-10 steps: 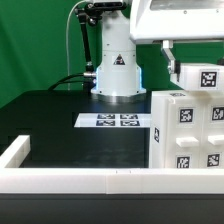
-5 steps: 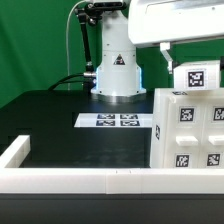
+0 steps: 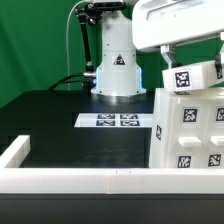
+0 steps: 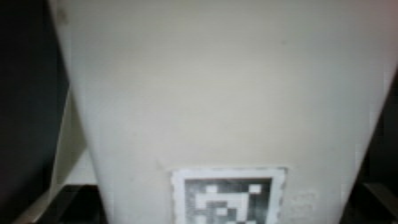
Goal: Assemble cabinet
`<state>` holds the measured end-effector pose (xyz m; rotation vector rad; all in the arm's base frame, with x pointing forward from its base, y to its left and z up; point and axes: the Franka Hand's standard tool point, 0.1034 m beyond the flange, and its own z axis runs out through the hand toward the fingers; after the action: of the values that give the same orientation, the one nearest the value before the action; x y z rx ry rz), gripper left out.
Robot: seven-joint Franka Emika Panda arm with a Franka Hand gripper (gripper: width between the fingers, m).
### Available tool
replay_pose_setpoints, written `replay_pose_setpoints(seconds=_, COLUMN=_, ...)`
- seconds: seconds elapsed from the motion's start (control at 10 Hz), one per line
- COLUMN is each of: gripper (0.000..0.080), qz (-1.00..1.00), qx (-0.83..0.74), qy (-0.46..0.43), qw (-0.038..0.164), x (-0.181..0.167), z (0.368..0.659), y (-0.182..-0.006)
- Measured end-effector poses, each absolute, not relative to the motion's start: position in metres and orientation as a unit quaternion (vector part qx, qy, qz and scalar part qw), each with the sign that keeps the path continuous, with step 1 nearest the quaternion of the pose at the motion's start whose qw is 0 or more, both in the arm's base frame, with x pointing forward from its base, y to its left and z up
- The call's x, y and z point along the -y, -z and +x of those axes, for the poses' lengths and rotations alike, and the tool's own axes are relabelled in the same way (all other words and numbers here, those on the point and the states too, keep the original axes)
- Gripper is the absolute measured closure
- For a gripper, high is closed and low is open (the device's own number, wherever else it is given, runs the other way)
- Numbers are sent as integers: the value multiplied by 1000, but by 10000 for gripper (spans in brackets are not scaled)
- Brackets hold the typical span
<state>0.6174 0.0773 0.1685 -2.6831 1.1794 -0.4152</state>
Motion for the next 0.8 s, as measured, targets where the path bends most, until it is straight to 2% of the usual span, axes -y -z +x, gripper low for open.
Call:
replay_pose_setpoints(seconds=0.2, gripper=239, qz=-865, qx=-473, qy=131, qw=106, x=-76, z=618, y=-169)
replay_pose_setpoints(seconds=0.5, gripper=239, qz=-769, qx=-613, qy=109, qw=145, x=-76, z=620, y=-171)
replay_pose_setpoints(seconds=0.6, gripper=225, qz=-768, qx=-614, qy=109, qw=146, x=-76, z=620, y=-171)
replay_pose_setpoints(seconds=0.7, gripper=57, qz=-772, qx=-609, qy=109, qw=145, x=-77, z=620, y=-171)
replay_pose_setpoints(seconds=0.8, gripper=18, qz=-773, qx=-608, qy=109, qw=145, x=-77, z=620, y=-171)
